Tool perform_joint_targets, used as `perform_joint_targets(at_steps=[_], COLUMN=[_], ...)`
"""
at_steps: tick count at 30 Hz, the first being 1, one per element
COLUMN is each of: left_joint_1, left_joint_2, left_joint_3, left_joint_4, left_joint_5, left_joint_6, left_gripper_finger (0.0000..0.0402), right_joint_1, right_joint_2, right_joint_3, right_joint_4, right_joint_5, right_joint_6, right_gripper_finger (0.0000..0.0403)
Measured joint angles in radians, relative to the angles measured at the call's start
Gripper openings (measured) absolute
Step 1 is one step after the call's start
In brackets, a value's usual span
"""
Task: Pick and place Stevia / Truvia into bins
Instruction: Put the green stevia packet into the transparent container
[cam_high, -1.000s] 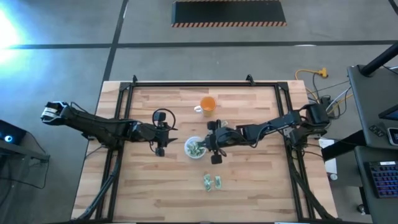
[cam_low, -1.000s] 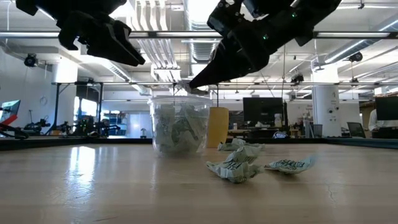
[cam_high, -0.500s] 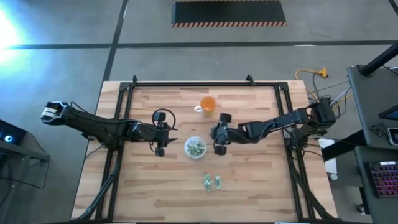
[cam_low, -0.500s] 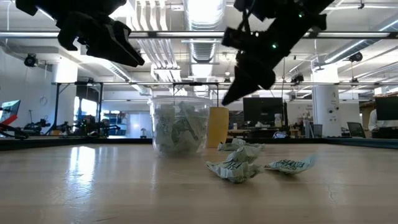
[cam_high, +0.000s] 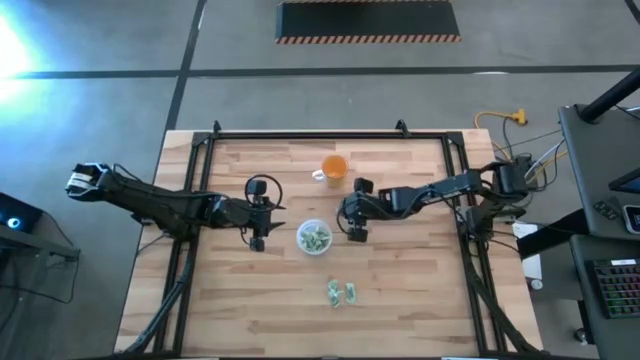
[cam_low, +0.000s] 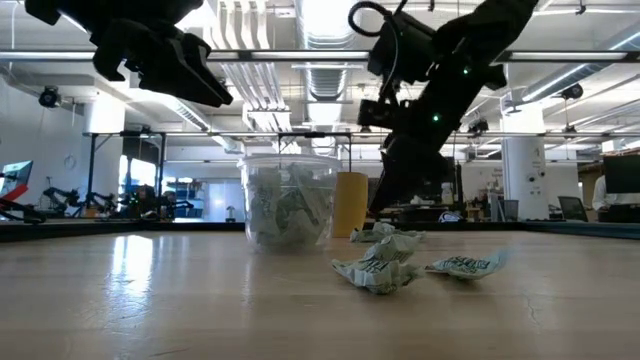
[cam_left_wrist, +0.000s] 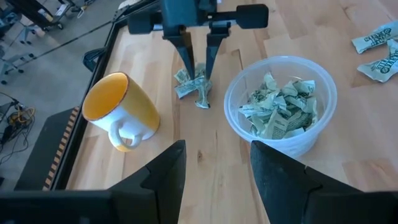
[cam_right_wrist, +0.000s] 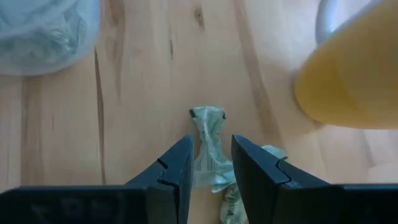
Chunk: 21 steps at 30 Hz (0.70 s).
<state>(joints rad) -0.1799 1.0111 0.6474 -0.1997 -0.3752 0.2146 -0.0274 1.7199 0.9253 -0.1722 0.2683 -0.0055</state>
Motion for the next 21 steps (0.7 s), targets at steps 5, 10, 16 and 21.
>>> perform_joint_targets(at_steps=[5, 10, 16, 21], left_joint_1=[0.0, 0.0, 0.0, 0.001], left_joint_2=[0.0, 0.0, 0.0, 0.0], left_joint_3=[0.0, 0.0, 0.0, 0.0], left_joint_4=[-0.001, -0.006, -0.021, -0.02], left_joint_5=[0.0, 0.0, 0.0, 0.0], left_joint_6=[0.0, 0.0, 0.0, 0.0], left_gripper_finger=[0.0164, 0.0164, 0.0164, 0.0164], right_joint_1=[-0.028, -0.055, -0.065, -0.065], right_joint_2=[0.027, 0.068, 0.107, 0.103], right_joint_3=[-0.001, -0.001, -0.002, -0.001], right_joint_4=[0.032, 0.044, 0.045, 0.028], right_joint_5=[-0.046, -0.095, -0.097, -0.096], right_joint_6=[-0.025, -0.027, -0.023, -0.022], right_gripper_finger=[0.0094, 0.0089, 0.0081, 0.0051])
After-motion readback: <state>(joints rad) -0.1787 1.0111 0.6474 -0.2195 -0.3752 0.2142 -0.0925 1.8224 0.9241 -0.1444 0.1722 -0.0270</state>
